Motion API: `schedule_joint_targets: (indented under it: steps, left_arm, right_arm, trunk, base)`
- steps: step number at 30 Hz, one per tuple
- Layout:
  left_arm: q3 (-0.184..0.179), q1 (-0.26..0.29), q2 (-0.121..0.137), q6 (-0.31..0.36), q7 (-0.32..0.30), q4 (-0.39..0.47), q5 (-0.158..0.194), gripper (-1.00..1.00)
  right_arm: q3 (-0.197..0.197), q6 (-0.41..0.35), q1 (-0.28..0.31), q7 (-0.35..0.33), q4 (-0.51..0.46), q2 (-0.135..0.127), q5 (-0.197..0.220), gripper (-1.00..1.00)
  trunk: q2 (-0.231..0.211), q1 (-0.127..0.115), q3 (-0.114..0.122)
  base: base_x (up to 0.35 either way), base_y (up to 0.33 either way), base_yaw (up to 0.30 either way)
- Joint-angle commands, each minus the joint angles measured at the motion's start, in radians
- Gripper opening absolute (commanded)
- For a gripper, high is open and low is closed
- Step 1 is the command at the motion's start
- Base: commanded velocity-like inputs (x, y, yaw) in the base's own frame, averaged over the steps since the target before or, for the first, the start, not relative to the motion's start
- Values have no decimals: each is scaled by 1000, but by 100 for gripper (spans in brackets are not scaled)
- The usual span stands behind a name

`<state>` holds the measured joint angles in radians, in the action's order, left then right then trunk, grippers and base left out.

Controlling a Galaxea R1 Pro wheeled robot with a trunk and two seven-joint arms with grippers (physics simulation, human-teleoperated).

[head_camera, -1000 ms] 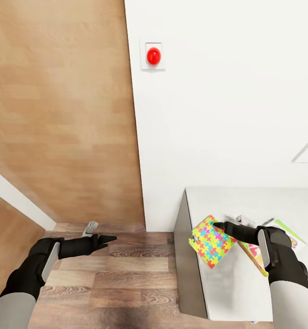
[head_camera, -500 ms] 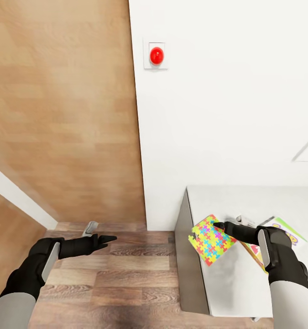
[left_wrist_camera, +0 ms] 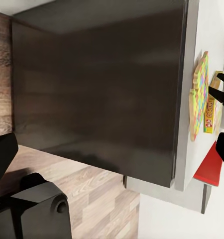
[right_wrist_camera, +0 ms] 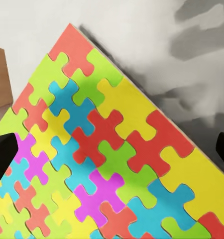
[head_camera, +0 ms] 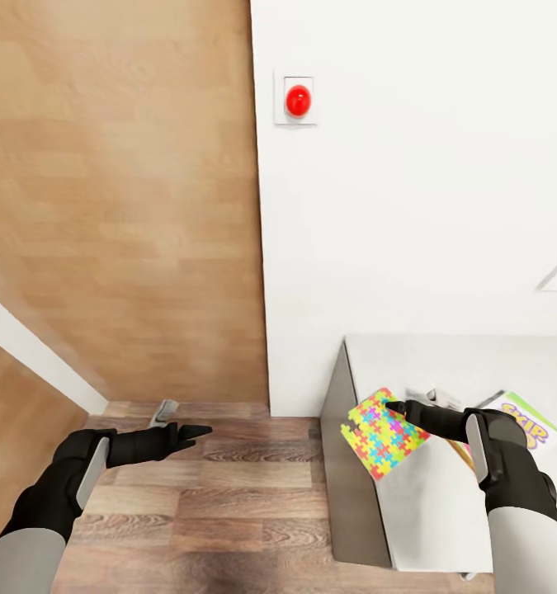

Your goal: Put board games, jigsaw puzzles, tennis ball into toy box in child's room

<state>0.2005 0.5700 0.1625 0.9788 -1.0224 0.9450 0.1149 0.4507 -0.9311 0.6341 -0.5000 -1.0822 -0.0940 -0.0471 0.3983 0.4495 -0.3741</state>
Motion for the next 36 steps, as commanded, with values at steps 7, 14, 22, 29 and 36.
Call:
schedule_joint_targets:
  steps: [7, 14, 22, 29, 36]
  left_arm:
    - [0, 1, 0, 6, -1, 0, 3, 100]
    - [0, 1, -1, 6, -1, 0, 3, 100]
    - [0, 1, -1, 6, -1, 0, 3, 100]
    - [0, 1, -1, 6, -1, 0, 3, 100]
    - [0, 1, -1, 6, -1, 0, 3, 100]
  right_arm:
    - [2, -5, 1, -6, -1, 0, -5, 100]
    - [2, -5, 1, -6, 0, 0, -5, 100]
    - [2, -5, 1, -6, 0, -1, -5, 100]
    - [2, -5, 1, -6, 0, -1, -5, 100]
    - [2, -5, 1, -6, 0, -2, -5, 100]
  trunk:
    - [2, 1, -2]
    - [2, 1, -2]
    - [2, 1, -2]
    - [2, 1, -2]
    - [2, 1, -2]
  base:
    - [-15, 23, 0]
    - [-18, 14, 0]
    - [0, 0, 0]
    - [-23, 75, 0]
    - [-4, 14, 0]
